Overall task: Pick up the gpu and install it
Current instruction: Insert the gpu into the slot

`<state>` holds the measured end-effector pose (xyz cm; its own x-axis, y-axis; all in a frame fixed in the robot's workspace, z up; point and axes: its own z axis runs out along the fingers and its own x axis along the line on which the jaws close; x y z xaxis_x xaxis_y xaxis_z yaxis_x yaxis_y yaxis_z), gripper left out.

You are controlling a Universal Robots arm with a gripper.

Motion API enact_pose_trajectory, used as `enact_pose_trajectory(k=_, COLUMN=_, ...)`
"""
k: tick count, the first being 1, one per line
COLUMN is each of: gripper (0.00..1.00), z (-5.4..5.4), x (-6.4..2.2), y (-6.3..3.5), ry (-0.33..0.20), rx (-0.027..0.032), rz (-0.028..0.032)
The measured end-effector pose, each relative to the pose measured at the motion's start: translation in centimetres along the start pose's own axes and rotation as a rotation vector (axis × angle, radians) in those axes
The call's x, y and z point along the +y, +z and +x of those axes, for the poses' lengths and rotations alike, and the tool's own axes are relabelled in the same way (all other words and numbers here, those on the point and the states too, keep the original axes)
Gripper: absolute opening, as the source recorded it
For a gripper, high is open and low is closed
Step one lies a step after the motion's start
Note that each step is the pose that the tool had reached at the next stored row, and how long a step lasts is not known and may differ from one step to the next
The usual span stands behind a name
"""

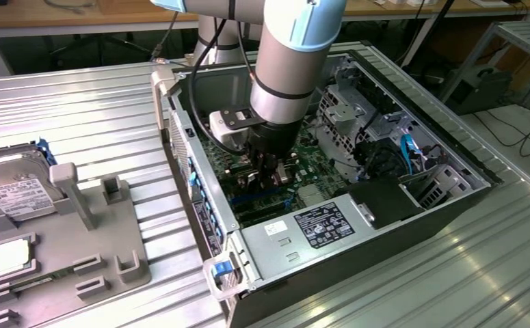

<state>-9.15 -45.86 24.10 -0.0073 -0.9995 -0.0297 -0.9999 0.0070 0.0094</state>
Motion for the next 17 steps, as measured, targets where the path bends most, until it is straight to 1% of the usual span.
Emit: enact_pose_trajectory(k=17, gripper=0.28, z=0.11, x=0.0, y=0.02, ry=-0.001, rx=0.0003, rz=-0.0002)
